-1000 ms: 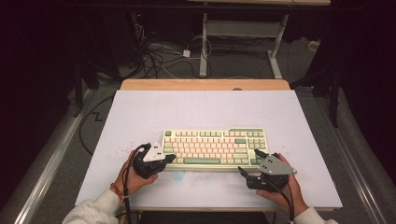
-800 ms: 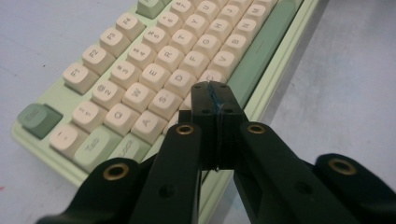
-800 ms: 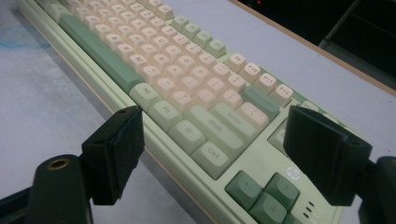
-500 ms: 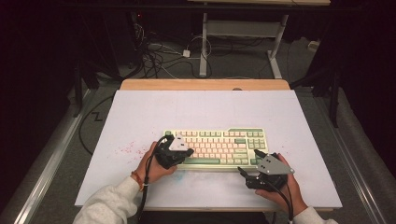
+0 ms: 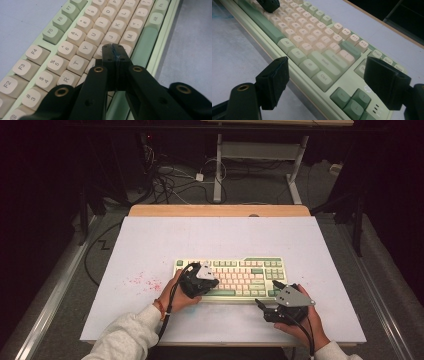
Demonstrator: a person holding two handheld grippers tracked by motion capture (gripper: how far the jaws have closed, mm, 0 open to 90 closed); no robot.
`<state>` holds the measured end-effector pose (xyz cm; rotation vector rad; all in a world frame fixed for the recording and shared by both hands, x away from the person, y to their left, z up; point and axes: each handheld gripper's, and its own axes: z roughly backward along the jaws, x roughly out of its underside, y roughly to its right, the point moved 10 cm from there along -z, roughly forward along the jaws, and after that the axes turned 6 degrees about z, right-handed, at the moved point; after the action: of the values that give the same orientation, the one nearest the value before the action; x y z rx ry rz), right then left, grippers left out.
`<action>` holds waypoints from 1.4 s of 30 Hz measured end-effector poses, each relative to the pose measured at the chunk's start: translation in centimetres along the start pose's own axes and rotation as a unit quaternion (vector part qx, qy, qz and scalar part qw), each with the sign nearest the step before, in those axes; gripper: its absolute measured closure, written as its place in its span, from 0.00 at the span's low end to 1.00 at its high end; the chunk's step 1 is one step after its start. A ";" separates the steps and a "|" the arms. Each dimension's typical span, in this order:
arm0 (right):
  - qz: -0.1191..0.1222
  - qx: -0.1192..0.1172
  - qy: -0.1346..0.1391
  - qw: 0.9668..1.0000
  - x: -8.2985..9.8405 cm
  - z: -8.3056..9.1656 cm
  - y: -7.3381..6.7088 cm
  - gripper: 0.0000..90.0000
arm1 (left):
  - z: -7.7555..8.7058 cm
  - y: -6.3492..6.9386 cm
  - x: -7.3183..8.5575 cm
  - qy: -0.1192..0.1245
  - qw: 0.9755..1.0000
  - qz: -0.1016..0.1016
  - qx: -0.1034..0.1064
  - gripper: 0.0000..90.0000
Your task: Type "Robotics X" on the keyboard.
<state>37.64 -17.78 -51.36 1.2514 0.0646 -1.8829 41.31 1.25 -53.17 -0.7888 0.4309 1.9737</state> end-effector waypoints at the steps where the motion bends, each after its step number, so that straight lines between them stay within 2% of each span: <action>1: -0.001 0.000 -0.001 1.000 0.0 0.0 0.0 0.23 | 0.0 0.0 0.0 0.001 1.000 0.000 -0.001 0.96; 4: 0.001 -0.003 -0.005 1.000 0.1 -0.1 -0.2 0.23 | -0.3 0.2 0.2 -0.011 1.000 -0.009 -0.003 0.97; 7: 0.003 -0.004 -0.007 1.000 0.1 -0.2 -0.3 0.23 | -0.3 0.3 0.1 -0.010 1.000 -0.013 -0.004 0.97; 14: 0.002 -0.002 -0.005 1.000 0.1 0.0 -0.1 0.23 | 0.6 0.2 -0.4 0.005 1.000 -0.018 -0.011 0.96; 22: 0.000 0.000 -0.003 1.000 0.1 0.0 0.0 0.23 | 2.1 -0.3 -0.4 0.026 0.999 -0.026 -0.028 0.90; 25: 0.000 -0.001 -0.003 1.000 0.0 0.0 0.0 0.23 | 2.7 -0.7 -0.4 0.036 0.998 -0.031 -0.041 0.84; 27: 0.000 -0.002 -0.003 1.000 0.0 0.0 0.0 0.23 | 3.1 -0.8 -0.3 0.044 0.998 -0.024 -0.044 0.81; 31: -0.002 -0.001 -0.001 1.000 0.0 0.1 0.1 0.23 | 3.6 -1.0 0.2 0.048 0.997 -0.028 -0.050 0.73; 33: -0.004 -0.001 -0.002 1.000 0.0 0.2 0.2 0.23 | 3.8 -1.3 0.4 0.052 0.996 -0.028 -0.067 0.64; 35: -0.005 -0.001 -0.001 1.000 0.0 0.2 0.2 0.23 | 4.2 -1.3 0.6 0.055 0.995 -0.032 -0.074 0.60; 38: -0.006 -0.004 -0.002 1.000 0.0 0.2 0.2 0.24 | 4.7 -1.5 1.0 0.061 0.993 -0.040 -0.096 0.46; 42: -0.012 -0.006 -0.005 1.000 0.2 0.1 0.3 0.27 | 5.3 -1.6 1.6 0.069 0.991 -0.042 -0.108 0.34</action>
<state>37.74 -18.13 -51.31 1.2373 0.0858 -1.9070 40.30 6.17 -50.35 -1.0687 0.2619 1.9148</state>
